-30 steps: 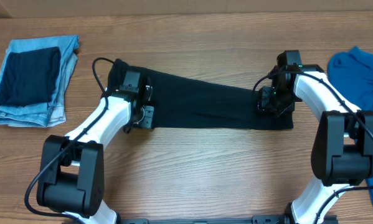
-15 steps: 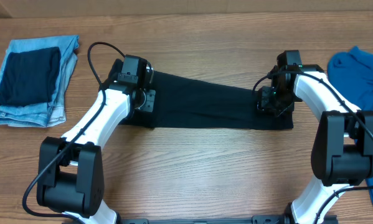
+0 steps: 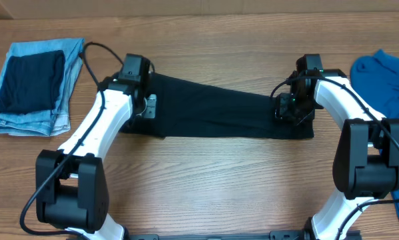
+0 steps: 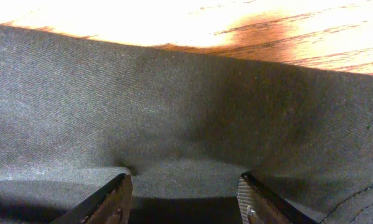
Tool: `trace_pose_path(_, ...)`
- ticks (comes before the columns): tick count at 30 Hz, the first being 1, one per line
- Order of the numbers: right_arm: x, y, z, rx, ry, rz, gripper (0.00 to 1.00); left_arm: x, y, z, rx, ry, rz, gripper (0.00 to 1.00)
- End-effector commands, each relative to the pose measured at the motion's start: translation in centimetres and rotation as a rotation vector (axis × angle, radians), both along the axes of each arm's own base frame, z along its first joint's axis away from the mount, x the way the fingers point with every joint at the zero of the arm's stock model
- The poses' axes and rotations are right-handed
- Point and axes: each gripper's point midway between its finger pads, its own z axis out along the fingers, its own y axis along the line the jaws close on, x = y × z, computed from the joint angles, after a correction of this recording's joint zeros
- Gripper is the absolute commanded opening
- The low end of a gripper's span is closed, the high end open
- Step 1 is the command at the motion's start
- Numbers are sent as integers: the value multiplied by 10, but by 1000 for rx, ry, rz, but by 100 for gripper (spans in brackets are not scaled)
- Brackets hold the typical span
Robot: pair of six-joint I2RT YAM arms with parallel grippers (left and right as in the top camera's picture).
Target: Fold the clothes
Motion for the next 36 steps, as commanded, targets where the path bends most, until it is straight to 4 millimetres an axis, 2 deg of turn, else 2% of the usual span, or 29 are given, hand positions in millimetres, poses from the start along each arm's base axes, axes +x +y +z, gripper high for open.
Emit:
trace_pose_path(1,1,1,4,8,-13,-4,59,-11,21,-10,20,20,78,10)
trace_pose_path(8,1,1,4,8,-13,-5,59,-29,50,-28,33,75,150,10)
trace_pose_path(14,1,1,4,8,-14,-4,59,-21,54,-24,29,43,159,4)
trace_pose_path(16,4,1,7,8,-22,-4,58,-11,52,-8,20,18,157,4)
trace_pose_path(17,8,2,14,9,-37,-2,58,-1,50,9,10,-9,155,4)
trace_pose_path(21,24,4,52,20,-126,4,63,28,35,66,-83,-109,135,8)
trace_pose_path(22,30,4,69,20,-167,4,66,35,29,78,-115,-132,123,18)
trace_pose_path(24,35,4,84,20,-203,4,73,41,27,87,-131,-158,118,37)
trace_pose_path(26,38,4,91,19,-225,4,91,44,27,90,-132,-171,117,65)
trace_pose_path(27,37,4,91,19,-223,4,100,44,27,90,-131,-169,117,95)
trace_pose_path(28,39,3,91,16,-227,3,100,44,27,90,-131,-169,117,100)
trace_pose_path(36,39,3,91,17,-230,2,100,43,27,90,-131,-169,117,100)
